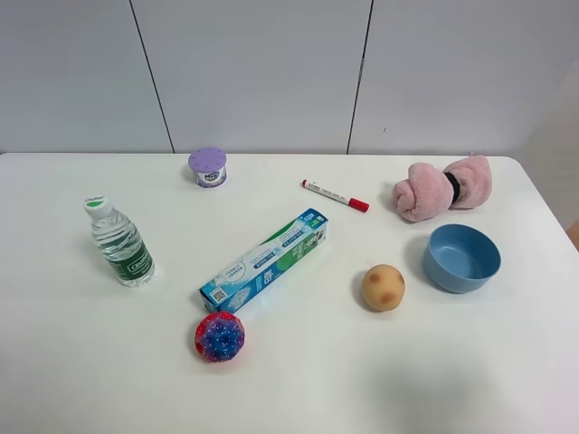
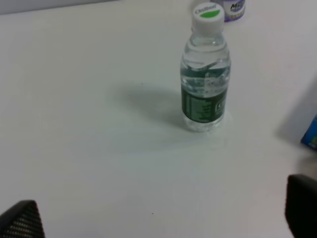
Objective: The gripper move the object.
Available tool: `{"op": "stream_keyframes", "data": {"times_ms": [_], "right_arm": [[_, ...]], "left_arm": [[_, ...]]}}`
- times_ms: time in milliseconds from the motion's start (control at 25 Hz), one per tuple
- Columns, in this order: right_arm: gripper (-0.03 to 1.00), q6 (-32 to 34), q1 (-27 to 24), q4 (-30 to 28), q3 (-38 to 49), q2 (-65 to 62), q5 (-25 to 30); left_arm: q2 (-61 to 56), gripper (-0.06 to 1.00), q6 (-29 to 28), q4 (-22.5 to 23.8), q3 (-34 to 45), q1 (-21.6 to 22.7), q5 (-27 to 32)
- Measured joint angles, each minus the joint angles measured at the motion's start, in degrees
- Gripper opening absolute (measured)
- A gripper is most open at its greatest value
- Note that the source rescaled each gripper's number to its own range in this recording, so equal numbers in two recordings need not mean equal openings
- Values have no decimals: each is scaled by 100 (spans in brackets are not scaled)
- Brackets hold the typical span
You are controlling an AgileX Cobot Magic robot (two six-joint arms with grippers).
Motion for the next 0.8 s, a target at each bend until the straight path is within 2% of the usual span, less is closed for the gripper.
{"op": "stream_keyframes", "data": {"times_ms": [800], "right_arm": [[100, 0, 0, 0, 0, 0, 0]], "left_arm": [[0, 98, 0, 0, 0, 0, 0]]}}
